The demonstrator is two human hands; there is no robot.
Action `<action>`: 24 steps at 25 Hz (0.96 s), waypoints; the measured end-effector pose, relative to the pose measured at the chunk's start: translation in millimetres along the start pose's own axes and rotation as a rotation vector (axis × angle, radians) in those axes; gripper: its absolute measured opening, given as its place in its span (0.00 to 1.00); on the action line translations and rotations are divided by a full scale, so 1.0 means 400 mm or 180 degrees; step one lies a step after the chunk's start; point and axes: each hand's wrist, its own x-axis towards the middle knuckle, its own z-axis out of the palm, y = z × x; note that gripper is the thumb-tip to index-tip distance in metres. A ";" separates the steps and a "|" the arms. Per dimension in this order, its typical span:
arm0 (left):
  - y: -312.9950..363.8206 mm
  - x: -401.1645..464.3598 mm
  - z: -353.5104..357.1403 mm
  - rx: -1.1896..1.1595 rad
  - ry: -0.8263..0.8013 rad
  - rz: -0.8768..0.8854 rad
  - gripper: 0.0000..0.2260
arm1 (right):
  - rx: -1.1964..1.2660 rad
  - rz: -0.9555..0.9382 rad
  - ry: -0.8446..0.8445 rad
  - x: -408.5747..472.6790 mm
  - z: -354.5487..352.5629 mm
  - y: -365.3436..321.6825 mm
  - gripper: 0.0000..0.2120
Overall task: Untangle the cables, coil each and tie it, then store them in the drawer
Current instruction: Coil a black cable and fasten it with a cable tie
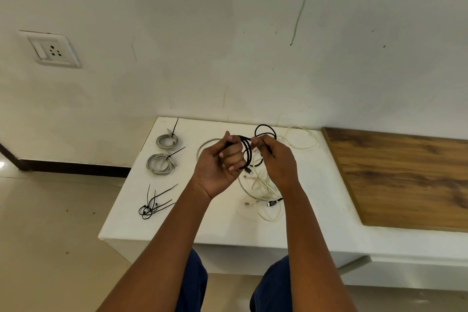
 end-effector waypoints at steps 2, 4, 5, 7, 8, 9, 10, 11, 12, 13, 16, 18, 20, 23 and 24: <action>0.009 -0.005 0.000 -0.0464 -0.0164 0.0141 0.13 | 0.0094 -0.0036 -0.0036 0.000 0.000 0.004 0.13; 0.023 -0.011 0.001 -0.0888 -0.0283 0.0403 0.12 | -0.0014 0.0019 -0.0073 -0.003 -0.003 0.011 0.13; 0.035 -0.014 -0.001 -0.1073 -0.0313 0.0603 0.11 | -0.0101 0.0080 -0.0101 -0.004 -0.008 0.014 0.13; 0.060 -0.020 -0.007 -0.1249 -0.0195 0.1092 0.07 | -0.0166 0.0134 -0.0184 -0.007 -0.019 0.017 0.13; 0.068 -0.020 -0.011 -0.1232 -0.0004 0.1310 0.07 | -0.0154 0.0099 -0.0258 -0.007 -0.023 0.019 0.13; 0.072 -0.019 -0.017 -0.1179 0.0247 0.1479 0.07 | -0.0162 0.0050 -0.0358 -0.006 -0.026 0.021 0.11; 0.074 -0.016 -0.023 -0.1128 0.0514 0.1612 0.09 | -0.0213 0.0019 -0.0466 -0.006 -0.027 0.022 0.10; 0.075 -0.014 -0.031 -0.1096 0.0780 0.1730 0.12 | -0.0297 0.0022 -0.0553 -0.006 -0.029 0.024 0.10; 0.079 -0.014 -0.037 -0.1076 0.1027 0.1847 0.14 | -0.0397 0.0055 -0.0602 -0.006 -0.030 0.027 0.09; 0.087 -0.014 -0.042 -0.1079 0.1255 0.1946 0.15 | -0.0507 0.0102 -0.0618 -0.007 -0.032 0.031 0.09; 0.108 -0.016 -0.057 -0.1063 0.1783 0.2062 0.15 | -0.0618 0.0169 -0.0707 -0.006 -0.039 0.033 0.08; 0.102 -0.013 -0.063 -0.0789 0.2003 0.2020 0.13 | -0.0418 0.0117 -0.0883 -0.006 -0.037 0.018 0.07; 0.086 -0.006 -0.064 -0.0489 0.2164 0.1980 0.15 | -0.0233 0.0008 -0.1006 -0.009 -0.030 0.000 0.05; 0.067 0.005 -0.064 0.0033 0.2344 0.1845 0.13 | -0.0058 -0.0171 -0.1056 -0.010 -0.014 -0.014 0.07; 0.059 0.009 -0.063 0.0307 0.2368 0.1772 0.11 | 0.0038 -0.0226 -0.1045 -0.009 -0.007 -0.017 0.07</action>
